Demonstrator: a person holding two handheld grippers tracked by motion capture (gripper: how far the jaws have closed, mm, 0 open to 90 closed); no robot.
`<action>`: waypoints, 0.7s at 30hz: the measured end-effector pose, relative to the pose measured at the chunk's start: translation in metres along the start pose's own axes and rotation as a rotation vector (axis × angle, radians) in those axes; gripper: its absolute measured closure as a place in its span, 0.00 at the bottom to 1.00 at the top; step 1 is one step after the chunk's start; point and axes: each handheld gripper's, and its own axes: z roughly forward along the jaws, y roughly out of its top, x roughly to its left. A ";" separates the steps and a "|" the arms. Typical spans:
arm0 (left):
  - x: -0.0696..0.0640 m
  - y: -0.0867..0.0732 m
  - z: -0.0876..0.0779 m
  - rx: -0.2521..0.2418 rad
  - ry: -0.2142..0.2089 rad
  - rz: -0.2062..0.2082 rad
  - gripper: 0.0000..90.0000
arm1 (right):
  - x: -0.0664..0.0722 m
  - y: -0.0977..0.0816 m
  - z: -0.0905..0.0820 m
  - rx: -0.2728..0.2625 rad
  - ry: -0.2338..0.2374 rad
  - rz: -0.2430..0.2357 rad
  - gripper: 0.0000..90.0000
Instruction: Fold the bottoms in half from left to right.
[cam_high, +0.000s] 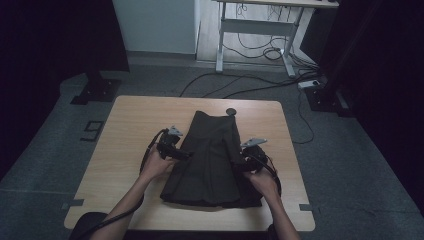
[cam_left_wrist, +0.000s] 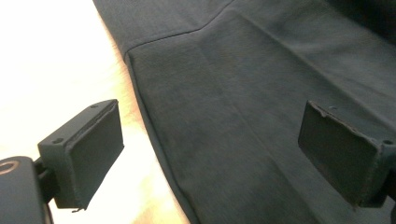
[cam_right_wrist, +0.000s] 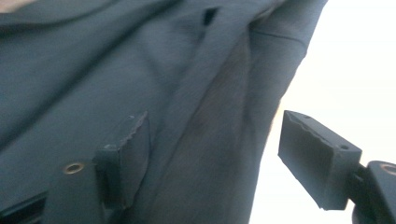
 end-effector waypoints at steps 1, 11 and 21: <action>0.000 0.000 0.000 0.000 0.000 0.000 0.07 | 0.000 0.000 0.000 0.000 0.000 0.000 0.29; 0.005 -0.012 0.024 0.073 0.046 0.010 0.06 | -0.040 -0.021 0.038 0.076 -0.055 0.137 0.27; 0.001 -0.030 0.019 0.032 0.009 -0.031 0.10 | -0.031 -0.035 0.033 0.035 -0.006 0.140 0.28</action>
